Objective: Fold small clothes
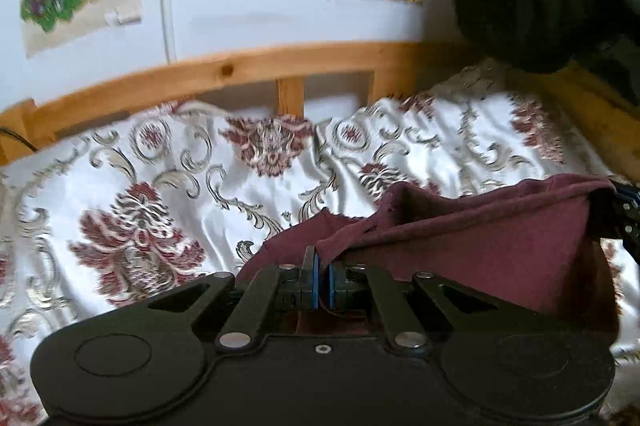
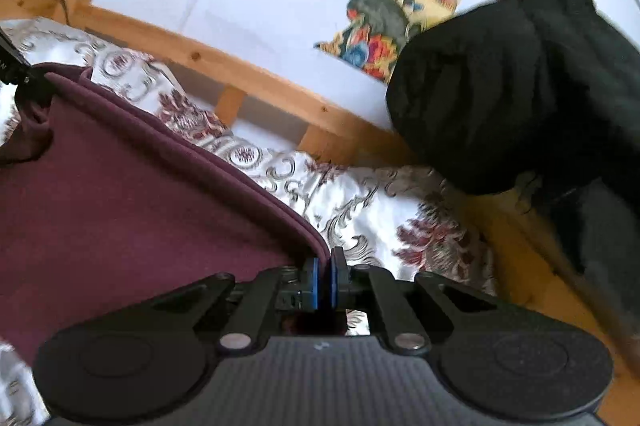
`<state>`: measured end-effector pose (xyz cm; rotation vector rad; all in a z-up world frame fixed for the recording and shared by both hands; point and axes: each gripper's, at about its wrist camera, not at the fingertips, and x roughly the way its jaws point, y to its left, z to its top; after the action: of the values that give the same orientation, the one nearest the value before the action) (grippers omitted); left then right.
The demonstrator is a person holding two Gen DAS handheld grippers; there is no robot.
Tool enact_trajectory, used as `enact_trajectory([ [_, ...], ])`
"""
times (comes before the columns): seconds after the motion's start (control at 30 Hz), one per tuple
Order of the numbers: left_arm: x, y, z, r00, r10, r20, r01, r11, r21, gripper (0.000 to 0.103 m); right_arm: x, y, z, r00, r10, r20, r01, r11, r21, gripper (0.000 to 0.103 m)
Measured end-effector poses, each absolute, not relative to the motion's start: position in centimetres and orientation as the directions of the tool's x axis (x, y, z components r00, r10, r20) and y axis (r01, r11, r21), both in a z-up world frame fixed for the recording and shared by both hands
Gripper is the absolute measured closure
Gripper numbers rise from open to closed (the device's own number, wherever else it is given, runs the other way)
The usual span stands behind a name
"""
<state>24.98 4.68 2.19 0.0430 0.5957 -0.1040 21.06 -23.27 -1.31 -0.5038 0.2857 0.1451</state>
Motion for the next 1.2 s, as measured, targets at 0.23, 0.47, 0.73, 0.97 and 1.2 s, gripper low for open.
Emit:
enact_trajectory([
  [0.23,30.8,5.2,-3.0,0.81,-0.075,-0.582,0.047,0.997,-0.063,0.099,26.0,-22.9,-6.5,0.945,0.056,-0.321,-0.218,0.841,-0.496,0.096],
  [0.47,33.5,5.7,-6.0,0.753,-0.08,-0.653,0.016,0.994,-0.104,0.097,28.9,-23.0,-8.6,0.915,0.061,-0.399,-0.255,0.853,-0.455,0.09],
  [0.73,33.0,7.1,-6.2,0.738,-0.117,-0.664,-0.045,0.974,-0.221,0.048,28.6,-24.0,-8.3,0.908,0.072,-0.413,-0.25,0.883,-0.397,0.033],
  [0.97,29.9,7.2,-4.6,0.778,-0.14,-0.613,-0.031,0.965,-0.259,0.007,27.0,-25.2,-6.9,0.904,0.115,-0.413,-0.257,0.916,-0.307,0.0],
  [1.2,28.3,3.0,-5.6,0.711,-0.083,-0.698,0.123,0.992,0.007,0.001,25.8,-24.6,-7.6,0.869,0.078,-0.489,-0.267,0.905,-0.33,0.0],
])
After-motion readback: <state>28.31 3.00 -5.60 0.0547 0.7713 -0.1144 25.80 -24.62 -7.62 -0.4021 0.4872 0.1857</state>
